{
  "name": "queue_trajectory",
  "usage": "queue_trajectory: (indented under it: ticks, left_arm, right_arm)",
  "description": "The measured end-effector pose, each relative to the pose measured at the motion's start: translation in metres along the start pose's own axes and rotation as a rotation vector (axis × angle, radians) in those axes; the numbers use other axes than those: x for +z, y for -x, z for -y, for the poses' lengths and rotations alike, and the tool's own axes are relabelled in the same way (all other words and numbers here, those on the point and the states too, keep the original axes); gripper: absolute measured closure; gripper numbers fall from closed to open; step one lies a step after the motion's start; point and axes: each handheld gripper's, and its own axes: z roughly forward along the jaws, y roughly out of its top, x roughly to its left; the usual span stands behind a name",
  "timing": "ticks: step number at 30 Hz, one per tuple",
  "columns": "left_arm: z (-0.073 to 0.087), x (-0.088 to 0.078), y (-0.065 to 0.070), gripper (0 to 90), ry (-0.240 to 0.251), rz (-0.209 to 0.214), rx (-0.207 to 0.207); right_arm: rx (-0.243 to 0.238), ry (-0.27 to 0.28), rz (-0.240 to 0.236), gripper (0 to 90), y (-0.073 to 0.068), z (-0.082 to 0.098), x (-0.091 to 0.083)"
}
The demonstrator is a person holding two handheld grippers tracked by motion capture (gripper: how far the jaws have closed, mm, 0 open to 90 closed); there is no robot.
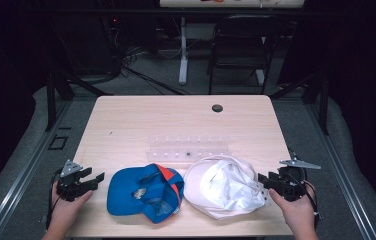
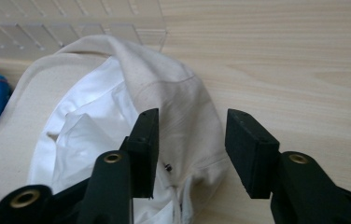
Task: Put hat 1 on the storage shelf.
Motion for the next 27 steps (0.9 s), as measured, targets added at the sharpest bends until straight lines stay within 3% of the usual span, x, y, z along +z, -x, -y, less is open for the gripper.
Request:
queue_trajectory:
  ticks: [3,5,7,11,18,23,27]
  left_arm:
    - [0.0,0.0,0.0,41.2,-0.004,-0.001,-0.001]
    - [0.0,0.0,0.0,40.1,-0.012,-0.002,-0.002]
    - [0.0,0.001,0.0,40.1,-0.015,-0.001,-0.004]
    - [0.001,0.001,0.0,40.1,-0.011,0.006,-0.006]
    - [0.001,0.001,0.0,40.3,-0.016,0.005,-0.001]
    - [0.0,0.001,0.001,40.3,-0.034,0.011,0.005]
    - [0.0,0.002,0.002,40.4,-0.034,0.012,0.01]
  right_arm:
    - [-0.009,-0.057,0.017,47.8,-0.004,-0.003,-0.002]
    - [0.004,-0.099,0.004,44.0,-0.006,-0.004,-0.001]
    - [0.013,-0.171,0.0,42.8,-0.006,-0.005,0.0]
    - [0.027,-0.236,-0.002,42.6,-0.006,-0.006,0.0]
    - [0.052,-0.286,0.011,42.7,0.0,-0.008,-0.002]
    - [0.102,-0.321,0.001,43.7,0.006,-0.01,-0.003]
    - [0.092,-0.346,0.008,46.4,0.006,-0.009,0.002]
